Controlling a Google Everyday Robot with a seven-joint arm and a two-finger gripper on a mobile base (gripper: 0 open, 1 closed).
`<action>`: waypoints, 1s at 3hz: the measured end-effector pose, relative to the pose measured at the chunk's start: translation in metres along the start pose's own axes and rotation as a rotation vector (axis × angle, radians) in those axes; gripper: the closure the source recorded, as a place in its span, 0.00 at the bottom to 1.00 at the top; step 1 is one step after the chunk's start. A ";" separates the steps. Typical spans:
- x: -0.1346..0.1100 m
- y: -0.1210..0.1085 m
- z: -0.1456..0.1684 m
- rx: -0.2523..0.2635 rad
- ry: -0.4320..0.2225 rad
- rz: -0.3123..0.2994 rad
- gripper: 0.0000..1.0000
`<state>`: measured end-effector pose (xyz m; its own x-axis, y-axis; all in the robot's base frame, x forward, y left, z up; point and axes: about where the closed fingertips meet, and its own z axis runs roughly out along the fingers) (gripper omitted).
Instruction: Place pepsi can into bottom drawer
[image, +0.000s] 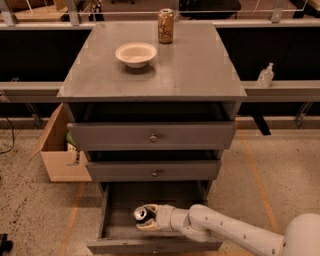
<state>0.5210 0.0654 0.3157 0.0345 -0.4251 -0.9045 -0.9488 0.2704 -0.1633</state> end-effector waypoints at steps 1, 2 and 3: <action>0.023 -0.024 0.012 -0.006 0.014 -0.033 1.00; 0.048 -0.039 0.030 -0.018 0.017 -0.040 1.00; 0.070 -0.049 0.049 -0.033 0.005 -0.035 1.00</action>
Offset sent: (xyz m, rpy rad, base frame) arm 0.0783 -0.0108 -0.0830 -0.0392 -0.0265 0.0317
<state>0.5856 0.0648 0.2413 0.0668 -0.4381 -0.8964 -0.9567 0.2269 -0.1822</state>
